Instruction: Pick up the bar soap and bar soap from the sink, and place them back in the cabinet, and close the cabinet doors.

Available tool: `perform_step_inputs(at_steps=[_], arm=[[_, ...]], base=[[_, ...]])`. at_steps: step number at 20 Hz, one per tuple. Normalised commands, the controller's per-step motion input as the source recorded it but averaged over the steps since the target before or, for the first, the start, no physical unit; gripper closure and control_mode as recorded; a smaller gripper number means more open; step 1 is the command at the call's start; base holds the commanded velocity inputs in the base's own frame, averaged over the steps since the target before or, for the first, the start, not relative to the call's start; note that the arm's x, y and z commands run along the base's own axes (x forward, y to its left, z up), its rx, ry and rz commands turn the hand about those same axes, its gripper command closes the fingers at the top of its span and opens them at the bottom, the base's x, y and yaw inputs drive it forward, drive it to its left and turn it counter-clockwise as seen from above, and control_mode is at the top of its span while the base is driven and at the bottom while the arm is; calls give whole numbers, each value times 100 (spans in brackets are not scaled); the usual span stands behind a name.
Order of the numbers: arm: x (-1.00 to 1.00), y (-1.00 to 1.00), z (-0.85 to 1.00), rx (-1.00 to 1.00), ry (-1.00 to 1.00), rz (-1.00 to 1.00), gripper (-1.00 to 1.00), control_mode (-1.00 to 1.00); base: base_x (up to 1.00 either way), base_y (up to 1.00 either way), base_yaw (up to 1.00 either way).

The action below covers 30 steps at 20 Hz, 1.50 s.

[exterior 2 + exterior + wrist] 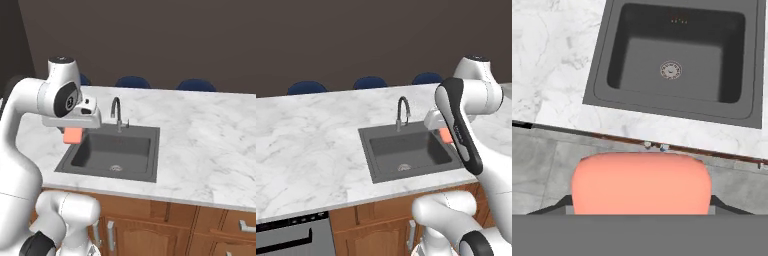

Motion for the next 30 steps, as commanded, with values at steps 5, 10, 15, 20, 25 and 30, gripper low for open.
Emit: perform_step_inputs(at_steps=[5, 10, 15, 20, 25, 30], arm=[[0, 0, 0, 0, 0, 0, 100, 100], [0, 0, 0, 0, 0, 0, 100, 100], [0, 0, 0, 0, 0, 0, 100, 100], [0, 0, 0, 0, 0, 0, 100, 100], [0, 0, 0, 0, 0, 0, 100, 100], [0, 0, 0, 0, 0, 0, 100, 100]], base=[[-66, 69, 26], [-7, 64, 52], [0, 34, 64], [0, 14, 64], [0, 3, 65], [0, 0, 62]])
